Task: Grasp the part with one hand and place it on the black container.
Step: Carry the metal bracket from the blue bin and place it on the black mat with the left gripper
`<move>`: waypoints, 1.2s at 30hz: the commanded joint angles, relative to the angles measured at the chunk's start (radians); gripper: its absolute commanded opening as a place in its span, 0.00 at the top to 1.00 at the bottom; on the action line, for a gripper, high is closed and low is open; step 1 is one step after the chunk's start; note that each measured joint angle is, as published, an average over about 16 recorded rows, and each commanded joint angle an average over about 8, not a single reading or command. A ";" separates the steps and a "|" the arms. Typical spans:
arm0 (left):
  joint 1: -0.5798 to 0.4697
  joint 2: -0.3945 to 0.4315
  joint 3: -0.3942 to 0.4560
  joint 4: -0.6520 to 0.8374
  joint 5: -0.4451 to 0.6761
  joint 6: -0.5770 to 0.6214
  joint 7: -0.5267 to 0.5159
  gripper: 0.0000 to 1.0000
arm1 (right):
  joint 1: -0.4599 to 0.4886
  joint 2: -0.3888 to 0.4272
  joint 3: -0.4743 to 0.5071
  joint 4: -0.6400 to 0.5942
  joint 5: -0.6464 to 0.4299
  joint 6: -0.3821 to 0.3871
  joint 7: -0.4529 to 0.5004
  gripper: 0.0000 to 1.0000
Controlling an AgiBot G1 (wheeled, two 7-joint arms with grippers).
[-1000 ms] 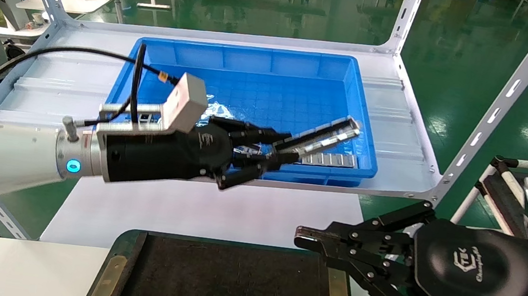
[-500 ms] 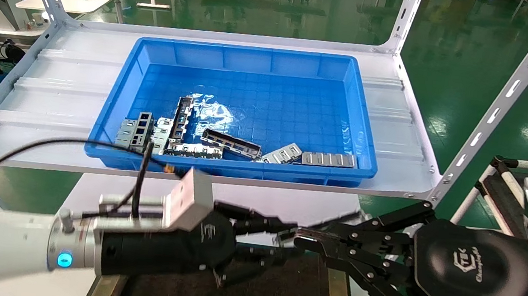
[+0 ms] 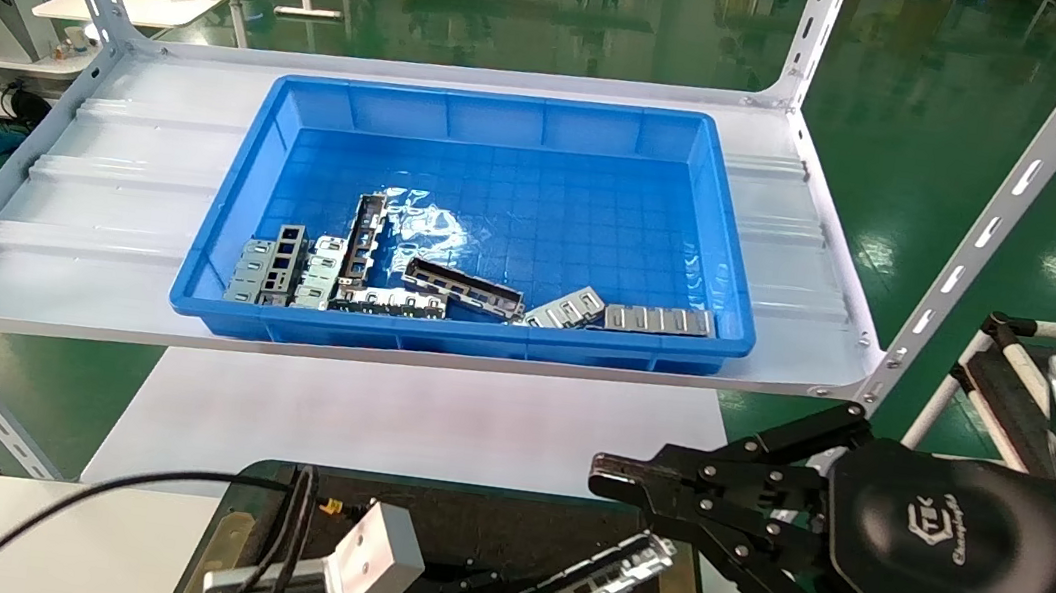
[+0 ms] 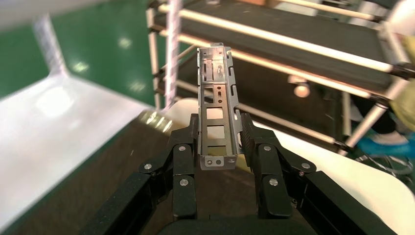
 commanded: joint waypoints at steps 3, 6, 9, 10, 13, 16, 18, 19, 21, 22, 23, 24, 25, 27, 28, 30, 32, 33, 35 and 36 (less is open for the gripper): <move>0.072 0.025 0.000 -0.007 -0.002 -0.100 0.002 1.00 | 0.000 0.000 0.000 0.000 0.000 0.000 0.000 1.00; 0.118 0.052 0.001 -0.009 -0.006 -0.179 -0.008 1.00 | 0.000 0.000 0.000 0.000 0.000 0.000 0.000 1.00; 0.155 0.079 0.005 -0.009 -0.007 -0.255 -0.021 1.00 | 0.000 0.000 0.000 0.000 0.000 0.000 0.000 1.00; 0.166 0.088 0.006 -0.009 -0.008 -0.281 -0.026 1.00 | 0.000 0.000 0.000 0.000 0.000 0.000 0.000 1.00; 0.193 0.113 0.015 -0.009 -0.006 -0.354 -0.042 1.00 | 0.000 0.000 0.000 0.000 0.000 0.000 0.000 1.00; 0.214 0.138 0.025 -0.009 -0.004 -0.424 -0.057 1.00 | 0.000 0.000 0.000 0.000 0.000 0.000 0.000 1.00; 0.224 0.155 0.033 -0.008 -0.002 -0.469 -0.066 1.00 | 0.000 0.000 0.000 0.000 0.000 0.000 0.000 1.00; 0.228 0.165 0.037 -0.007 -0.001 -0.491 -0.069 1.00 | 0.000 0.000 0.000 0.000 0.000 0.000 0.000 1.00; 0.234 0.185 0.045 -0.005 0.001 -0.534 -0.076 1.00 | 0.000 0.000 0.000 0.000 0.000 0.000 0.000 1.00; 0.237 0.195 0.049 -0.004 0.001 -0.557 -0.079 1.00 | 0.000 0.000 0.000 0.000 0.000 0.000 0.000 1.00; 0.239 0.205 0.053 -0.002 0.002 -0.578 -0.082 1.00 | 0.000 0.000 0.000 0.000 0.000 0.000 0.000 1.00; 0.240 0.216 0.058 0.000 0.002 -0.600 -0.084 1.00 | 0.000 0.000 0.000 0.000 0.000 0.000 0.000 1.00; 0.241 0.226 0.062 0.003 0.001 -0.622 -0.087 1.00 | 0.000 0.000 0.000 0.000 0.000 0.000 0.000 1.00; 0.242 0.247 0.072 0.009 -0.001 -0.664 -0.092 1.00 | 0.000 0.000 0.000 0.000 0.000 0.000 0.000 1.00; 0.241 0.257 0.077 0.013 -0.003 -0.685 -0.095 1.00 | 0.000 0.000 -0.001 0.000 0.000 0.000 0.000 1.00; 0.238 0.275 0.087 0.022 -0.008 -0.724 -0.098 1.00 | 0.000 0.000 -0.001 0.000 0.000 0.000 0.000 1.00; 0.232 0.293 0.096 0.033 -0.013 -0.758 -0.101 1.00 | 0.000 0.000 -0.001 0.000 0.000 0.000 0.000 1.00; 0.229 0.302 0.101 0.041 -0.016 -0.772 -0.102 1.00 | 0.000 0.000 -0.001 0.000 0.000 0.000 0.000 1.00; 0.220 0.319 0.110 0.058 -0.023 -0.797 -0.104 1.00 | 0.000 0.000 -0.001 0.000 0.000 0.000 0.000 1.00; 0.215 0.327 0.114 0.068 -0.027 -0.807 -0.105 1.00 | 0.000 0.000 -0.001 0.000 0.000 0.000 0.000 1.00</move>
